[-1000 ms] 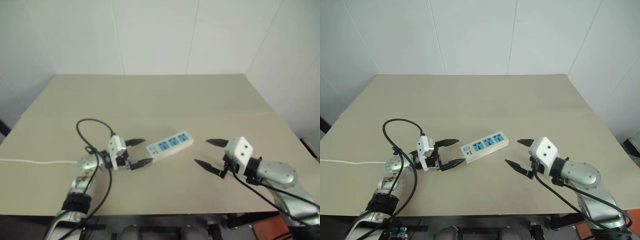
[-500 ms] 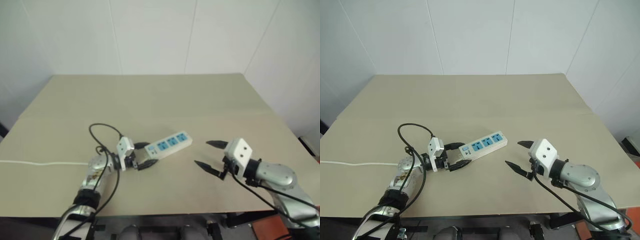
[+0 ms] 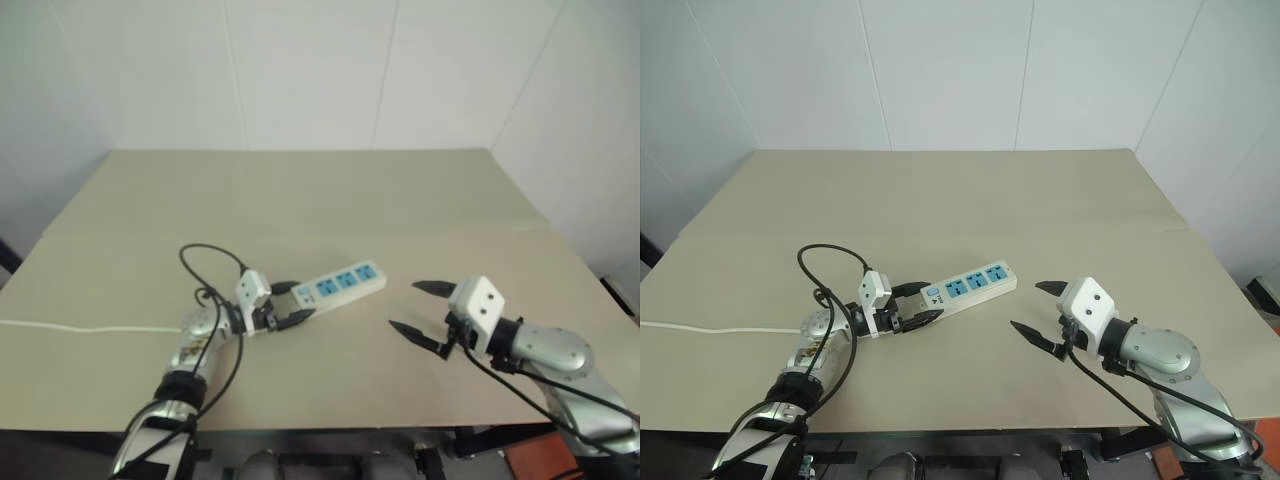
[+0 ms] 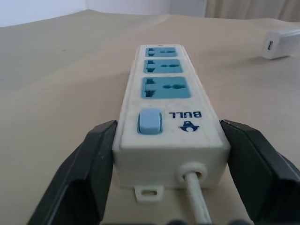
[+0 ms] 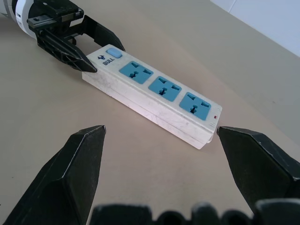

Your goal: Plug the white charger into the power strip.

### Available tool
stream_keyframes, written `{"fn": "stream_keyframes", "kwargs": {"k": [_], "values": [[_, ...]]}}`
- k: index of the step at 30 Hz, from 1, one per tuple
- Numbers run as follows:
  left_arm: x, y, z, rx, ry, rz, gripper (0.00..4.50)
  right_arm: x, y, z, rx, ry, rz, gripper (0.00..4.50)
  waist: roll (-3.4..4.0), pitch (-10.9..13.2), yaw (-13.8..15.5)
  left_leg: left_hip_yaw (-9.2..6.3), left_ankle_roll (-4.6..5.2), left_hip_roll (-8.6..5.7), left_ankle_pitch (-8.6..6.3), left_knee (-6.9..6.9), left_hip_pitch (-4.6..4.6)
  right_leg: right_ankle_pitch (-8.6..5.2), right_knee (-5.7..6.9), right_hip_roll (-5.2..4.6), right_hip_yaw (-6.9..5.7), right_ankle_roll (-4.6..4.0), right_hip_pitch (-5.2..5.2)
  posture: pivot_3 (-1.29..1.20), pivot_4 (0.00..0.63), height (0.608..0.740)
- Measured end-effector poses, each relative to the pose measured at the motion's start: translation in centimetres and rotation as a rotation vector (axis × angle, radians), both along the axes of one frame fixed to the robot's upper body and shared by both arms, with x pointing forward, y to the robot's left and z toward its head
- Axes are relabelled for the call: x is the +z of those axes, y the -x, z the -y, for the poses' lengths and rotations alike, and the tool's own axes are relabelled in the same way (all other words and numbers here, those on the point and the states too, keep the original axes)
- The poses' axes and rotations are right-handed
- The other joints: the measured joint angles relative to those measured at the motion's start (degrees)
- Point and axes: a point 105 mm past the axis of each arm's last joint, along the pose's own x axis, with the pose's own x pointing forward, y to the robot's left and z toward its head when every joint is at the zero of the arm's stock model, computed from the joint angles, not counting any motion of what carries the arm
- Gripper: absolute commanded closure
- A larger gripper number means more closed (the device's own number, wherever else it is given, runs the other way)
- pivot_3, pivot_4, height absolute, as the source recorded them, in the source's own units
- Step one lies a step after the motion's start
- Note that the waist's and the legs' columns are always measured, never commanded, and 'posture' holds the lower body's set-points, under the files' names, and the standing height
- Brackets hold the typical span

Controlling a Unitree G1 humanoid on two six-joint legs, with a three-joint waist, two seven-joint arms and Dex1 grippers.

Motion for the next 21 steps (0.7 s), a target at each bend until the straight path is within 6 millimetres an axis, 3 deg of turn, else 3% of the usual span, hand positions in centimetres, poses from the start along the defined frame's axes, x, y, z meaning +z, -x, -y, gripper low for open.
{"fn": "stream_keyframes", "kwargs": {"k": [7,12,21], "values": [[0.0,0.2,0.1,-0.043,0.000,-0.018,1.29,0.0,-0.1,0.1,-0.015,0.007,0.005,0.00,0.00,0.0,0.0,0.00,0.00,0.00,0.00,-0.01,-0.02,0.00,-0.01,0.00,0.00,0.00,-0.02,0.00,0.150,0.740],[0.1,2.2,-0.5,-0.187,-0.021,-0.054,1.29,0.0,-0.4,0.8,-0.044,0.024,-0.032,0.00,-0.01,0.0,-0.3,0.00,0.00,0.00,0.00,-0.05,-0.07,0.06,-0.03,-0.01,0.01,-0.13,-0.07,0.00,0.150,0.740],[0.1,4.1,-0.5,-0.340,-0.098,-0.046,1.29,4.4,-1.6,3.4,-0.140,0.243,-0.255,0.00,0.00,0.0,-0.3,0.01,0.00,0.03,0.00,-0.09,-0.09,-0.07,-0.04,-0.03,-0.01,-0.56,-0.15,0.00,0.150,0.740]]}}
